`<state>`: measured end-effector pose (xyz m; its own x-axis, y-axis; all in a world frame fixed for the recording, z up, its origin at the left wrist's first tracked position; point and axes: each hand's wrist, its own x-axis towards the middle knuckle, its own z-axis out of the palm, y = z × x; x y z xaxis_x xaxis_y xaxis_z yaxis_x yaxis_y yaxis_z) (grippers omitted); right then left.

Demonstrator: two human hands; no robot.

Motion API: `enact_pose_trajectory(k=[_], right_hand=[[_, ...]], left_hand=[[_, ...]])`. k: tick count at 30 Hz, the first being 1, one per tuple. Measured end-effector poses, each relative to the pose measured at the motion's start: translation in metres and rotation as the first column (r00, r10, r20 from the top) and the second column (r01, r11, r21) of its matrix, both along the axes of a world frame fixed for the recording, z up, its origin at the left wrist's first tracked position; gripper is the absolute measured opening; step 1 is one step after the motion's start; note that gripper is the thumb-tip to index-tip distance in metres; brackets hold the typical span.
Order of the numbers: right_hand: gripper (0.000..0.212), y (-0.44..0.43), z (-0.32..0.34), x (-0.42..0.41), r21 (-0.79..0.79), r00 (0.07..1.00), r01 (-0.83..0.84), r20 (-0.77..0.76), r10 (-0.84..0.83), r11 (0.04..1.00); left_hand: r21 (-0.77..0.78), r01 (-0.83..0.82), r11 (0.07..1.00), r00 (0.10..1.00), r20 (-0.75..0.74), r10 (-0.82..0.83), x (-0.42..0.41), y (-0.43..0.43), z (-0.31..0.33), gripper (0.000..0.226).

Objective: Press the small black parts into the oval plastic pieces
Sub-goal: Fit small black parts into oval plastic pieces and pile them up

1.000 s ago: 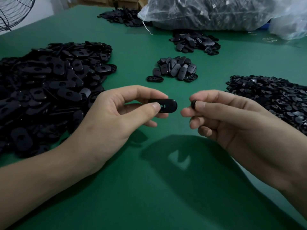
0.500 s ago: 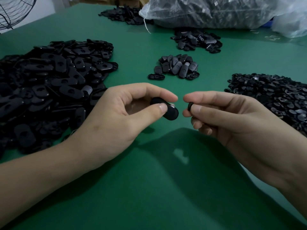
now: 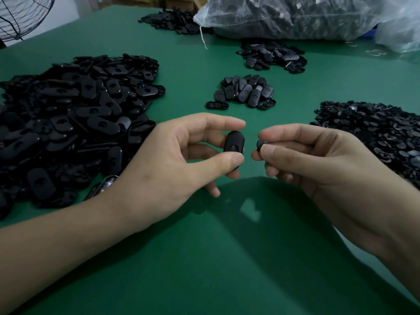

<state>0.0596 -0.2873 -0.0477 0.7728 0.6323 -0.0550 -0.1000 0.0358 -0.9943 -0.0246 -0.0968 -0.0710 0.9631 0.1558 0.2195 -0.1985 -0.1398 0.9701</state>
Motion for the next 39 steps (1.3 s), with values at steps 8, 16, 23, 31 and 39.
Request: enact_pose_trajectory(k=[8, 16, 23, 31, 39], right_hand=[[0.030, 0.001, -0.001, 0.001, 0.020, 0.999, 0.027, -0.035, -0.026, 0.999], [0.030, 0.000, 0.001, -0.001, -0.030, 0.999, 0.043, -0.025, -0.044, 0.999], [0.021, 0.001, 0.000, 0.001, -0.059, 0.993, 0.112, -0.015, -0.113, 0.992], [0.021, 0.002, -0.004, 0.003, -0.070, 0.991, 0.133, 0.000, -0.133, 0.989], [0.021, 0.002, -0.009, 0.003, -0.066, 0.988, 0.149, 0.060, -0.145, 0.987]], left_hand=[[0.169, 0.016, 0.986, 1.000, 0.004, -0.017, -0.001, -0.002, 0.001, 0.054], [0.273, -0.085, 0.958, 0.996, 0.015, 0.085, 0.005, -0.008, 0.004, 0.054], [0.107, -0.075, 0.991, 0.991, -0.106, 0.086, 0.012, -0.010, 0.002, 0.040], [-0.036, -0.089, 0.995, 0.992, -0.088, 0.085, 0.014, -0.014, 0.001, 0.020], [-0.084, -0.091, 0.992, 0.988, -0.129, 0.079, 0.012, -0.016, 0.003, 0.011]])
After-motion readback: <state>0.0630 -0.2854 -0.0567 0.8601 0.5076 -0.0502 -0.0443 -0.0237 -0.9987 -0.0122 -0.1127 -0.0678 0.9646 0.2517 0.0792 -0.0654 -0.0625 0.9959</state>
